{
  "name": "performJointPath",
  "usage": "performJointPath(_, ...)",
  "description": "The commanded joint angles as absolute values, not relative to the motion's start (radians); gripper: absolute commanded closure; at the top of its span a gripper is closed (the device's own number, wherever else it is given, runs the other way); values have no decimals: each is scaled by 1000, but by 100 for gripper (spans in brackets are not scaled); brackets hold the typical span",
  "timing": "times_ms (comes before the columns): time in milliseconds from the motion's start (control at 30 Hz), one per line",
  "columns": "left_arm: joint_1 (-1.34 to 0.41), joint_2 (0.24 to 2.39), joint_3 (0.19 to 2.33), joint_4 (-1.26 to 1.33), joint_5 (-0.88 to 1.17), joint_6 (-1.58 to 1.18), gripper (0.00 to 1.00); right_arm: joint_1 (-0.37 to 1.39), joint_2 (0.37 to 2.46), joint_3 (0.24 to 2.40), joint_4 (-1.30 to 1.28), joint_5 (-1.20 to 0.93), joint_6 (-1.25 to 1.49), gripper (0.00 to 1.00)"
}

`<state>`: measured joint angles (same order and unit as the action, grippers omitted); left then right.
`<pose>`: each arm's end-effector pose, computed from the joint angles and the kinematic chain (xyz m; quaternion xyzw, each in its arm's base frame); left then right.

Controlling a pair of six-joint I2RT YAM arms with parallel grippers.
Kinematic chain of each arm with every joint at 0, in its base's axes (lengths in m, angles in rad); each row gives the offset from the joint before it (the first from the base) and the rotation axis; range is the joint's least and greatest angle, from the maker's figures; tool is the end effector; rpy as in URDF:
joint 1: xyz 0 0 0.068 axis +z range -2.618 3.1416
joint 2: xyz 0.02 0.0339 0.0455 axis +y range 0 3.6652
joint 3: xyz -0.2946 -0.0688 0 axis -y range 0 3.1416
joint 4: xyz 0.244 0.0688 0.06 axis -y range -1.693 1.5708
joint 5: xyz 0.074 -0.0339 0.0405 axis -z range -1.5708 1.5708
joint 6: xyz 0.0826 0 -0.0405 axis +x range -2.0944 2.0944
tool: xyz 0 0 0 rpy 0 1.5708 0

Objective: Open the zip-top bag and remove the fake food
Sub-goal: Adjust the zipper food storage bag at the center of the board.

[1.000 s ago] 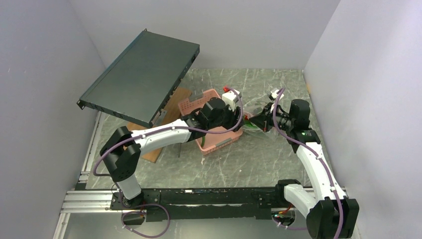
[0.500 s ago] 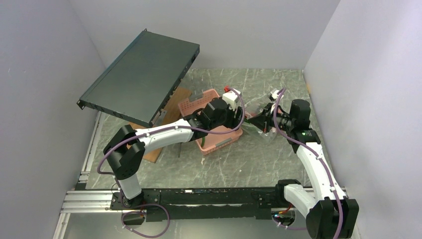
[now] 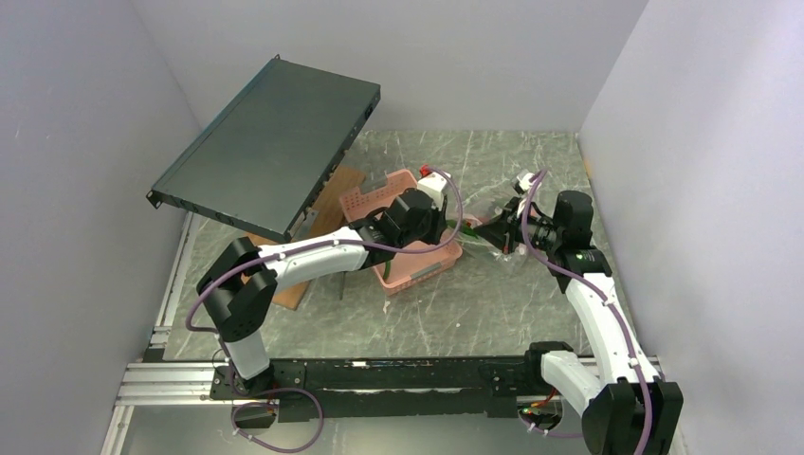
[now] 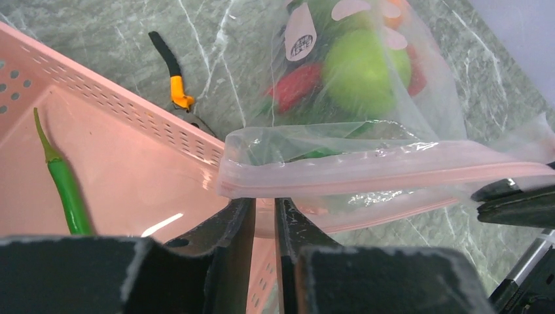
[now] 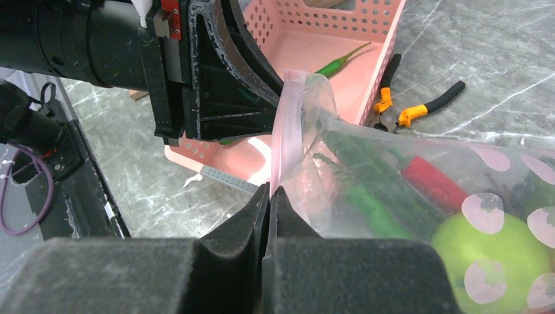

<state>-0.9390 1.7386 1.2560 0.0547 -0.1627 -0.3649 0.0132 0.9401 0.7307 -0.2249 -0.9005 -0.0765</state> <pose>0.2793 -0.3590 0.2793 0.1952 0.8165 -0.2727 0.4700 0.2102 0.0675 0.3067 -0.2680 0.7476 0.3513 0.4959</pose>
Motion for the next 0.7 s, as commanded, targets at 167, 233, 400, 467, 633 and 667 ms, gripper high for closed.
performJointPath(167,-930,1591,1110,214,-56,-466,77,6,933,727,-184,-1018,-122,100)
performJointPath(233,-930,1585,1099,270,-29,-484,74,6,933,727,-184,-1022,-122,100)
performJointPath(400,-930,1630,1156,288,-9,-464,70,6,932,726,-188,-1021,-129,100)
performJointPath(467,-930,1649,1179,280,-9,-449,67,6,934,727,-188,-1024,-127,100)
performJointPath(633,-927,1695,1212,264,16,-437,62,6,931,729,-190,-1021,-129,100)
performJointPath(667,-926,1704,1218,262,23,-436,62,6,931,729,-190,-1021,-129,100)
